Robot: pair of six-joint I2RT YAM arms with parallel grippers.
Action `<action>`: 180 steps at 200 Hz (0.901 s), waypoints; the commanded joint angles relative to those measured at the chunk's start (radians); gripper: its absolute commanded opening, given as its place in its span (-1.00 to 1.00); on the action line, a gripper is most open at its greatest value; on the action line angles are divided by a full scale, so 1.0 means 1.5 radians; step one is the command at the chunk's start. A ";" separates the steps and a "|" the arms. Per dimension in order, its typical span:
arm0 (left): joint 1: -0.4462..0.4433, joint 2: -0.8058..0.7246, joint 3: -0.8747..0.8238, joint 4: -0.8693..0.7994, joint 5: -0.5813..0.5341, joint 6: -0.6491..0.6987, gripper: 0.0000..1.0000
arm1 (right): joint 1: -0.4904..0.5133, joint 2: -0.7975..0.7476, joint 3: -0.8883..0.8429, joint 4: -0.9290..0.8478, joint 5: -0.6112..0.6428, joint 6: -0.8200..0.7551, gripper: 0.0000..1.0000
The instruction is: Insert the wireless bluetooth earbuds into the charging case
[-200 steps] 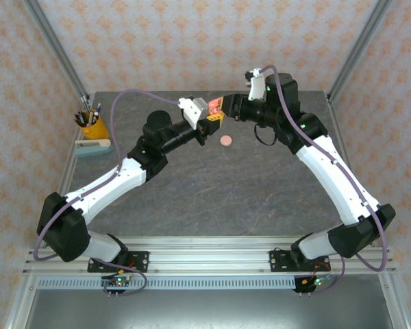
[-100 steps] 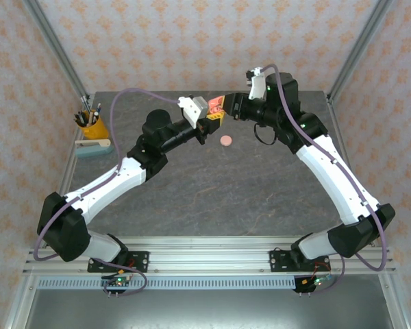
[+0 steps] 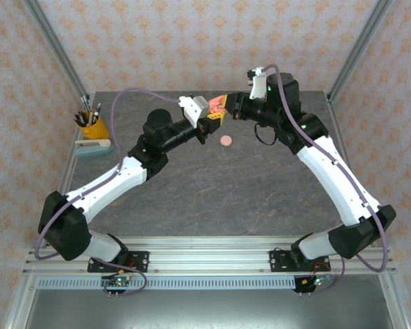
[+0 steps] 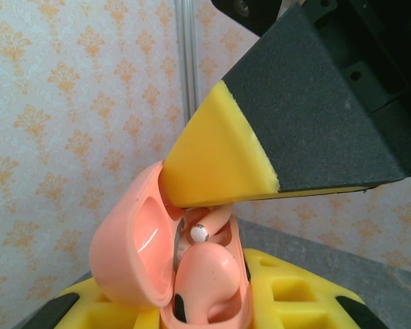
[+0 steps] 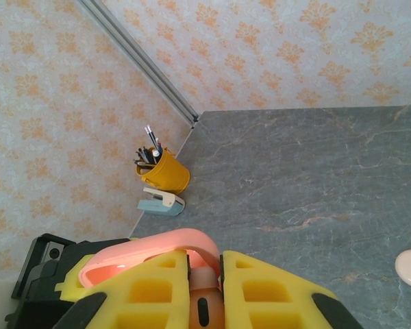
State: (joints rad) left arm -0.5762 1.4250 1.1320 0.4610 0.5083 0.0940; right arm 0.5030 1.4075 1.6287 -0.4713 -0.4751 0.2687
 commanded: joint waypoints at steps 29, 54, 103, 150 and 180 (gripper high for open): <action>-0.006 0.011 0.023 0.007 0.004 0.001 -1.00 | 0.001 -0.045 0.011 0.005 0.031 -0.020 -0.79; -0.006 0.008 0.031 -0.029 0.008 0.030 -1.00 | 0.001 -0.044 0.024 -0.027 0.040 -0.053 -0.79; -0.004 -0.008 0.046 -0.117 0.022 0.093 -1.00 | 0.001 -0.039 0.048 -0.090 0.050 -0.138 -0.81; -0.005 -0.012 0.047 -0.140 0.032 0.103 -1.00 | 0.001 -0.021 0.069 -0.136 0.040 -0.185 -0.81; -0.004 -0.012 0.053 -0.154 0.045 0.109 -1.00 | 0.004 -0.008 0.079 -0.164 0.052 -0.217 -0.85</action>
State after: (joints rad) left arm -0.5762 1.4334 1.1667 0.2520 0.5400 0.2298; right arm 0.5034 1.3781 1.7084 -0.6579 -0.4183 0.0132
